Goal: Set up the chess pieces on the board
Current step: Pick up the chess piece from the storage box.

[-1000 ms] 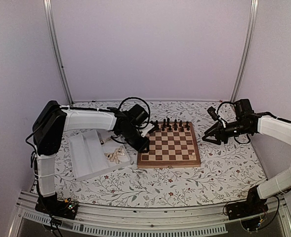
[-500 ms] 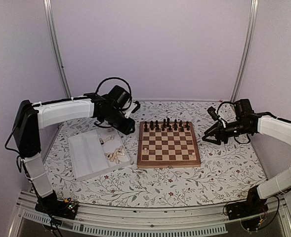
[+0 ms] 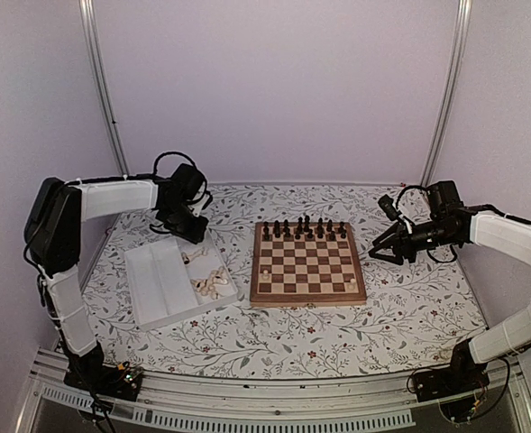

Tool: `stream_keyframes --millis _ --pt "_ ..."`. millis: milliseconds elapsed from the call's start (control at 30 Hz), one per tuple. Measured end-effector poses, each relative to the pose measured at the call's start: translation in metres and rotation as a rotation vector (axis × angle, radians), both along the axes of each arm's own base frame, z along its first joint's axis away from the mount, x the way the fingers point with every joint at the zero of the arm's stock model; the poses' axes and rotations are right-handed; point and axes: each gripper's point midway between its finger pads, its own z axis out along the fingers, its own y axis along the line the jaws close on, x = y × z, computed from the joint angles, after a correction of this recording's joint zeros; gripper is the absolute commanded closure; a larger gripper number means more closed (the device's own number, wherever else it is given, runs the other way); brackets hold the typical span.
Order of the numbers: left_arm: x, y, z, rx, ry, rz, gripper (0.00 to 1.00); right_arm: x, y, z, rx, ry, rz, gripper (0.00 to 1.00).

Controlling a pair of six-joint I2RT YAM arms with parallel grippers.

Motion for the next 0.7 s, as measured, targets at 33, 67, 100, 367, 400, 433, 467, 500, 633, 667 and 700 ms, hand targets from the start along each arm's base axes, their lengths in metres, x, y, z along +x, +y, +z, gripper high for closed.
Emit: stream_keyframes --millis 33,67,100,367,400,433,467,500,633,667,700 --pt "0.004 0.002 -0.005 0.003 0.005 0.008 0.64 0.0 0.0 0.0 0.0 -0.001 0.001 0.5" --pt "0.006 0.004 -0.011 0.006 0.011 0.013 0.64 0.0 0.0 0.0 0.0 -0.002 0.001 0.5" --pt "0.008 0.005 -0.017 0.01 0.018 0.017 0.64 0.0 0.0 0.0 -0.001 -0.002 0.001 0.5" --pt "0.012 0.002 -0.046 0.009 0.067 0.007 0.62 0.0 0.0 0.0 -0.002 -0.003 0.002 0.5" --pt "0.011 0.001 -0.046 0.007 0.068 0.006 0.61 0.0 0.0 0.0 -0.002 -0.003 0.002 0.5" --pt "0.011 0.001 -0.046 0.004 0.069 0.005 0.61 0.0 0.0 0.0 -0.002 -0.004 0.003 0.5" --pt "0.011 0.0 -0.046 0.002 0.07 0.003 0.6 0.0 0.0 0.0 -0.002 -0.004 0.003 0.5" --pt "0.011 0.0 -0.046 0.001 0.073 0.0 0.6 0.0 0.0 0.0 -0.002 -0.004 0.003 0.5" --pt "0.006 0.0 -0.049 -0.001 0.088 -0.017 0.6 0.0 0.0 0.0 -0.002 -0.005 0.004 0.5" --pt "0.003 0.001 -0.051 0.003 0.096 -0.021 0.6 0.0 0.0 0.0 -0.002 -0.005 0.004 0.5" --pt "0.001 0.001 -0.054 0.005 0.104 -0.022 0.61 0.0 0.0 0.0 -0.002 -0.005 0.004 0.5"
